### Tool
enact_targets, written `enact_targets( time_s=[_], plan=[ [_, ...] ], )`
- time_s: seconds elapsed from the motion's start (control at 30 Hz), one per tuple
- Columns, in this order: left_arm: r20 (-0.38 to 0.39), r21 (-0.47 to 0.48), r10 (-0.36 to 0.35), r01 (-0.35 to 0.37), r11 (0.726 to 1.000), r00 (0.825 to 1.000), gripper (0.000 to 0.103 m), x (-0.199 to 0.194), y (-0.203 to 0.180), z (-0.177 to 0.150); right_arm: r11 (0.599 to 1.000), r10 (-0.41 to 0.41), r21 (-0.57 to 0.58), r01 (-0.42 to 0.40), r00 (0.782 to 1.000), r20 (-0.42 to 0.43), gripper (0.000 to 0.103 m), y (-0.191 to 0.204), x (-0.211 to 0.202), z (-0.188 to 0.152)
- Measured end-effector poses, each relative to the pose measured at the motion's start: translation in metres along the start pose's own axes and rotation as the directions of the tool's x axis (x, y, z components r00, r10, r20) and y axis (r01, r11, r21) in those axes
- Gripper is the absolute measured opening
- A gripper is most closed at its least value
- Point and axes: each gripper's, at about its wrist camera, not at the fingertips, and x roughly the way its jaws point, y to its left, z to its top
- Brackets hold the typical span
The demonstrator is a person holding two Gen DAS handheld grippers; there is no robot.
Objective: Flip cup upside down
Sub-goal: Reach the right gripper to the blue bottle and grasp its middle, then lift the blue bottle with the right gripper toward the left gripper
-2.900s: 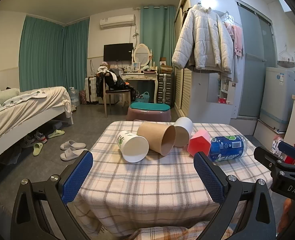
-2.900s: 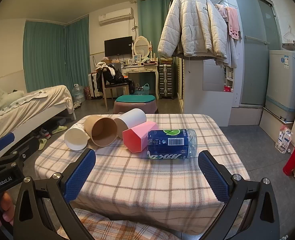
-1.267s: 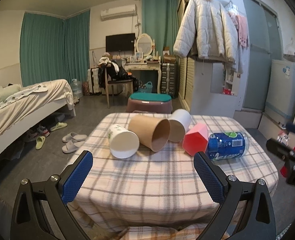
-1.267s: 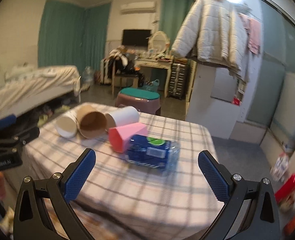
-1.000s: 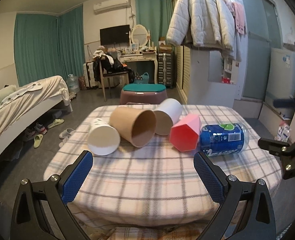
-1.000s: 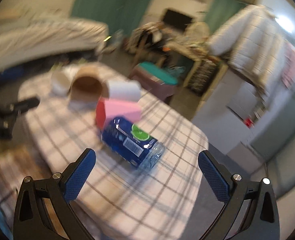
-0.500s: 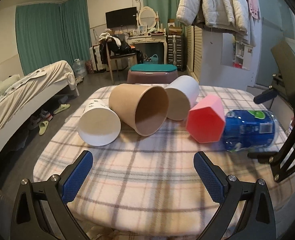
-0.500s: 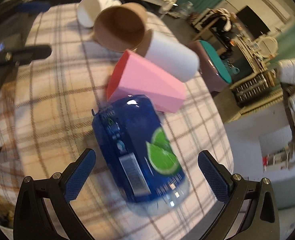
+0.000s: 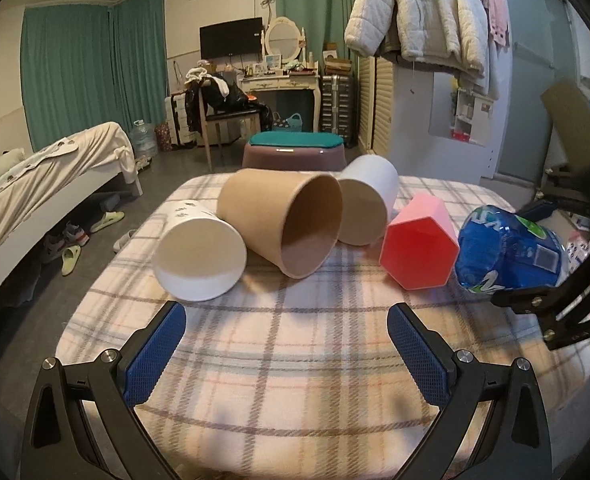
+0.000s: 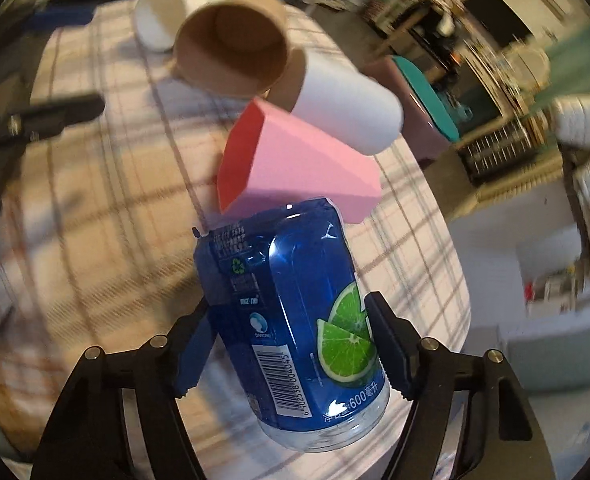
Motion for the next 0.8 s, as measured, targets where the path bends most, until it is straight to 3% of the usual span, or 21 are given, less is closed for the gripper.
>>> enact_targets(
  time_s=[0.13,0.2,0.33,0.4,0.57,0.8],
  plan=[
    [0.028,-0.030,-0.023,0.023,0.999,0.999,0.103,-0.010,0.018,-0.002,0.983,0.063,0.176,-0.060,0.998,-0.007,0.071,0.015,-0.029,0.011],
    [0.041,-0.044,-0.029,0.031,0.999,0.999,0.103,-0.015,0.028,-0.003,0.952,0.105,0.290,-0.095,0.994,-0.021,0.071,0.021,-0.036,0.017],
    [0.063,-0.074,-0.052,0.056,0.996,0.997,0.103,-0.026,0.054,-0.006,0.795,0.284,0.559,-0.237,0.959,0.003,0.071,0.029,-0.030,0.024],
    [0.071,-0.078,-0.055,0.061,0.995,0.996,0.103,-0.030,0.065,-0.008,0.717,0.324,0.643,-0.268,0.945,0.032,0.071,0.029,-0.021,0.027],
    [0.071,-0.085,-0.067,0.073,0.994,0.995,0.103,-0.035,0.089,-0.012,0.549,0.313,0.795,-0.259,0.945,0.091,0.071,0.026,-0.007,0.032],
    [0.063,-0.099,-0.087,0.093,0.991,0.994,0.103,-0.036,0.102,-0.018,0.509,0.227,0.843,-0.176,0.972,0.065,0.071,0.027,0.002,0.040]
  ],
)
